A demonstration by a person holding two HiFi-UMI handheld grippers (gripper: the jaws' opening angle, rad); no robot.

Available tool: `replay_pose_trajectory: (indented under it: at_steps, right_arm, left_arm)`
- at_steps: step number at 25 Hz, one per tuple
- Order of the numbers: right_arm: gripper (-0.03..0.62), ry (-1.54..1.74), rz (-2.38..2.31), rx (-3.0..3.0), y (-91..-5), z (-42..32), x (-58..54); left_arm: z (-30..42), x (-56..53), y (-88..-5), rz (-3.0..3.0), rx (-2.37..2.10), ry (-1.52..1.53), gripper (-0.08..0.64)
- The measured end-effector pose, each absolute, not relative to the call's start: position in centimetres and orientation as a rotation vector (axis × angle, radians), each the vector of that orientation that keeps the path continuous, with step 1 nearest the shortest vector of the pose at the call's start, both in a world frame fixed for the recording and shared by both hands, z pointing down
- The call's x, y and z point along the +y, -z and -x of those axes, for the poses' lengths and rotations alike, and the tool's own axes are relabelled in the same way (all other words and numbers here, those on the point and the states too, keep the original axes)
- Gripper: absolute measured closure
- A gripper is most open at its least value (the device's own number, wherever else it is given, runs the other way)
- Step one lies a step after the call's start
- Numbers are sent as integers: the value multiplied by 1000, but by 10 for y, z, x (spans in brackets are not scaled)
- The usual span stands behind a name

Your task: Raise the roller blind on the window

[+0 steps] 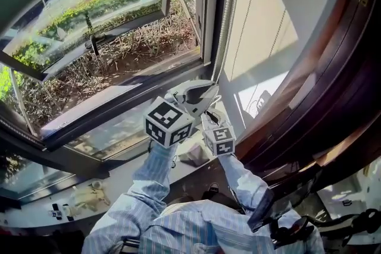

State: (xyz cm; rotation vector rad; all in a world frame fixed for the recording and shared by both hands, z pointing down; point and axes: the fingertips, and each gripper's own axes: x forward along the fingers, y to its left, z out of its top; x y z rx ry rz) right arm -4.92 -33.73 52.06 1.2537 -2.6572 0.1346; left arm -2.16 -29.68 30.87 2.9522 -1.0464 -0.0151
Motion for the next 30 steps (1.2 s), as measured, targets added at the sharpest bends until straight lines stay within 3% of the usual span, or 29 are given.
replay_pose_trajectory:
  at_steps: [4, 8, 13, 20, 22, 30]
  right_arm:
    - [578, -161, -1252, -2645, -522, 44, -341]
    - [578, -141, -1234, -2658, -521, 46, -339]
    - [577, -135, -1224, -2681, -521, 54, -329]
    - [577, -135, -1213, -2703, -520, 63, -323]
    - [577, -140, -1210, -2710, -520, 64, -320]
    - [577, -115, -1202, -2664, -539, 59, -313]
  left_arm:
    - [24, -288, -267, -2922, -901, 188, 545]
    - [44, -313, -203, -3036, -1245, 422, 543]
    - [35, -328, -161, -3093, -1282, 464, 497]
    - [34, -341, -149, -3063, -1353, 488, 500]
    - [35, -342, -151, -3063, -1363, 484, 540]
    - [47, -351, -170, -2921, -1165, 631, 548]
